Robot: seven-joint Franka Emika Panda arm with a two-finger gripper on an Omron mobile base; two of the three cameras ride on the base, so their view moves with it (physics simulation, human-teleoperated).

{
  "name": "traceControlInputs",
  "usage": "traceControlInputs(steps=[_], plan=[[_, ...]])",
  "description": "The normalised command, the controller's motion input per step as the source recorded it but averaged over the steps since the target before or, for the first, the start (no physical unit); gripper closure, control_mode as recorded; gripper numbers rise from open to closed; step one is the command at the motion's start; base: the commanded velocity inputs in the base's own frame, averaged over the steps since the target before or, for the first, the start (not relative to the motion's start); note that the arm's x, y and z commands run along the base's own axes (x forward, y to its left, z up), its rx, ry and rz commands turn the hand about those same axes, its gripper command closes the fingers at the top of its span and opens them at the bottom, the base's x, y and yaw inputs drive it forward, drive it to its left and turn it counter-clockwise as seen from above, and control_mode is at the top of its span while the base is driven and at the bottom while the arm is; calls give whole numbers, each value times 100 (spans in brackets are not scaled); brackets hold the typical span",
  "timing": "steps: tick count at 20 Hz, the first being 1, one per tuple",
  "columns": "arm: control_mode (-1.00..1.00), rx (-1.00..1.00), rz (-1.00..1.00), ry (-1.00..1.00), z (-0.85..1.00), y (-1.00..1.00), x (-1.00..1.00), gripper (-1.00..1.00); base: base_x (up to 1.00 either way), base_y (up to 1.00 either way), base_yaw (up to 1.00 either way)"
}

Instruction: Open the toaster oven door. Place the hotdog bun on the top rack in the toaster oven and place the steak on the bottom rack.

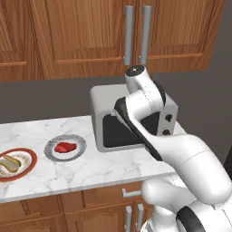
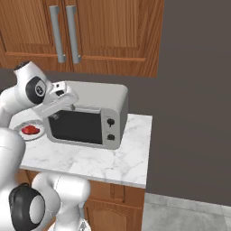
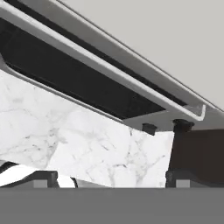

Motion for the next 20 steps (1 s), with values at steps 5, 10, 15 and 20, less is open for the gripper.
traceControlInputs(steps=[5,10,15,20], plan=[[-100,-48,36,-16,-18,58,0,-100,0,0,0],[-100,-36,8,-3,-2,44,28,-100,0,0,0],[-100,-13,0,0,-5,2,34,-100,0,0,0],[-100,-4,0,-1,-8,0,30,-100,0,0,0]])
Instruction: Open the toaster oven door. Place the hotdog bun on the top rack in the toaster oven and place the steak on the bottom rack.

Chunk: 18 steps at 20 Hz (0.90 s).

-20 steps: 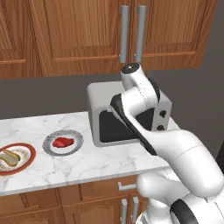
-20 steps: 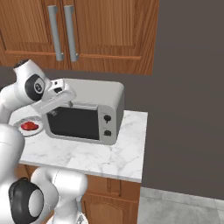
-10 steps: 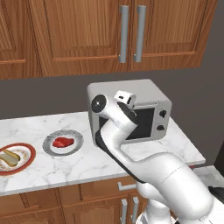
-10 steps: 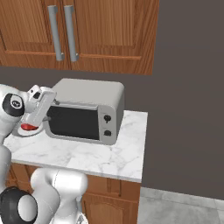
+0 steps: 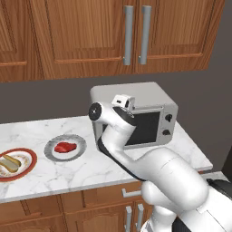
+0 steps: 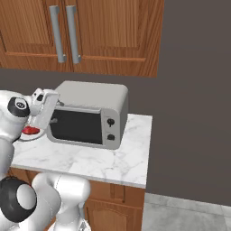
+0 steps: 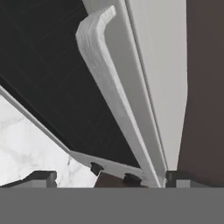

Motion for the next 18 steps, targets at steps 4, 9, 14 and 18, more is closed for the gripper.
traceControlInputs(steps=[4,9,14,18], plan=[[-100,-2,3,0,-20,0,31,-100,0,0,0],[-100,0,7,-1,-12,0,32,-100,0,0,0],[-100,0,9,0,-10,0,26,-100,0,0,0],[-100,0,9,0,-21,0,24,-100,0,0,0]])
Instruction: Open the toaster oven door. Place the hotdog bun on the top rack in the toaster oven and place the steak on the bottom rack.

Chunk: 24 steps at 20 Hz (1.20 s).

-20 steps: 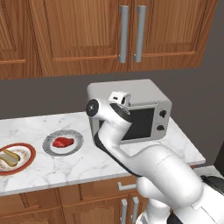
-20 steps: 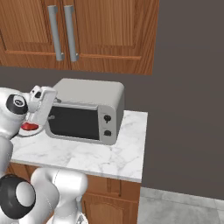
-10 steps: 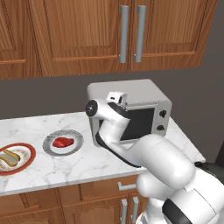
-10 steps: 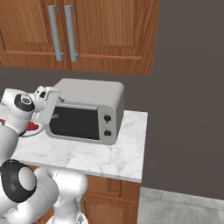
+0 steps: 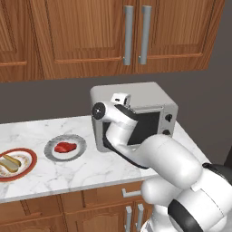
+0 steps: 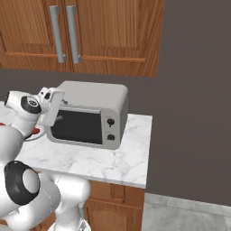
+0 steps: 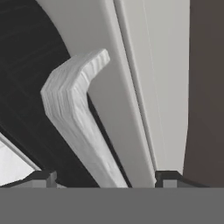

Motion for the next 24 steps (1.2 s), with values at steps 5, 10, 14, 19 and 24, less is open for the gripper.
traceControlInputs(steps=[5,10,14,19,24], plan=[[-100,0,9,0,-28,0,23,-100,0,0,0],[-100,0,9,0,-36,0,18,100,0,0,0],[-100,0,3,0,-26,0,8,100,0,0,0],[-100,-1,-5,8,-36,0,1,100,0,0,0],[-100,-1,-1,38,-80,2,-23,100,0,0,0]])
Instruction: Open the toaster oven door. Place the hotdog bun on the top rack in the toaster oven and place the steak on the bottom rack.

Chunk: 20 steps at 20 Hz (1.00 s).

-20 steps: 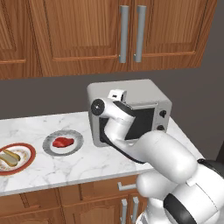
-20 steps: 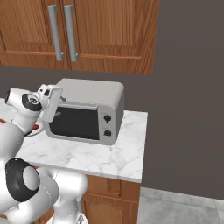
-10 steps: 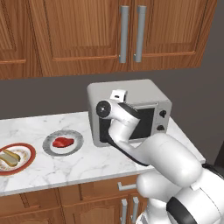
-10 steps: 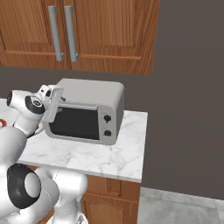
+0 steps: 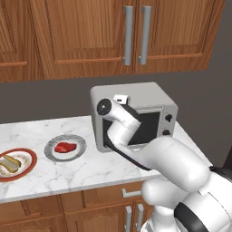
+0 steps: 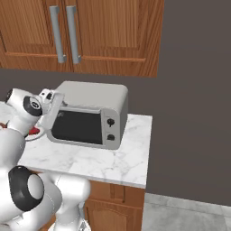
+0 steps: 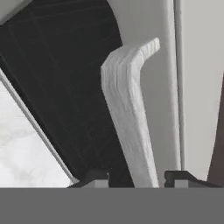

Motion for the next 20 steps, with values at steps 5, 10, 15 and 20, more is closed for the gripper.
traceControlInputs(steps=[5,10,15,20], plan=[[-100,0,0,52,-93,0,-69,100,0,0,0],[-100,-1,0,63,-100,-1,-94,100,0,0,0],[-100,-6,0,65,-100,-4,-100,100,0,0,0],[-100,-8,0,58,-100,-11,-100,100,0,0,0]])
